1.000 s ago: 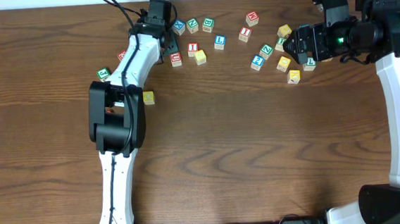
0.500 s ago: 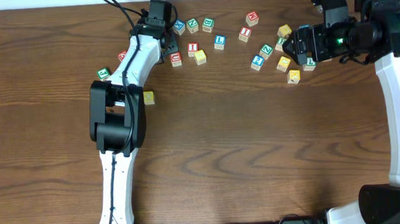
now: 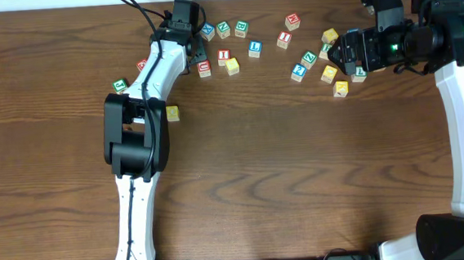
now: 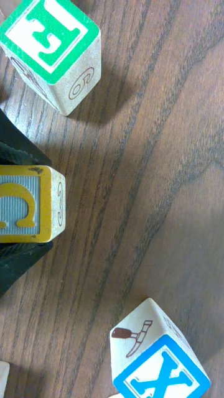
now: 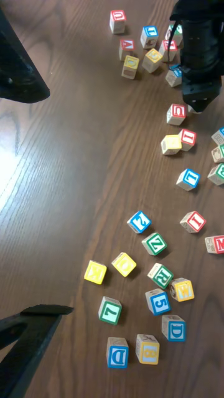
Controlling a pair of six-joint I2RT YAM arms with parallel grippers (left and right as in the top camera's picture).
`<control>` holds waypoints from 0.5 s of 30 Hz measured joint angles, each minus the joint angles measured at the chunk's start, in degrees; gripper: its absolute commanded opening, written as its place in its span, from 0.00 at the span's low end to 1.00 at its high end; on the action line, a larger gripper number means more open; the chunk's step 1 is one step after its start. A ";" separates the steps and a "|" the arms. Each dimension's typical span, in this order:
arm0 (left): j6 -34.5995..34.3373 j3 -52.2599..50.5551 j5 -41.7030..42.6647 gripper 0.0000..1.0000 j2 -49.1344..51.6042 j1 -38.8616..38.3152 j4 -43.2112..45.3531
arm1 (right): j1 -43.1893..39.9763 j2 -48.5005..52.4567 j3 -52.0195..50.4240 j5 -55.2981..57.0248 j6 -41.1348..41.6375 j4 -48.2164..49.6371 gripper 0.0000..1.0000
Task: Spell out CORL
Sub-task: 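Lower the left gripper and grasp the yellow C block, then carry the C block to the open table center and lower it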
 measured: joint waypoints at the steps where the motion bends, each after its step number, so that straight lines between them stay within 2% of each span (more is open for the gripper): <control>1: 0.00 0.00 0.00 0.31 -0.02 0.00 -0.02 | 0.00 0.00 0.00 0.00 0.00 0.04 0.99; 9: 0.02 -0.24 0.02 0.31 -1.81 0.00 -3.26 | 0.00 0.00 0.00 0.00 0.00 0.17 0.99; 15: 0.04 -0.37 0.02 0.31 -9.66 -0.02 -9.18 | 0.00 0.00 0.00 0.02 0.00 0.74 0.99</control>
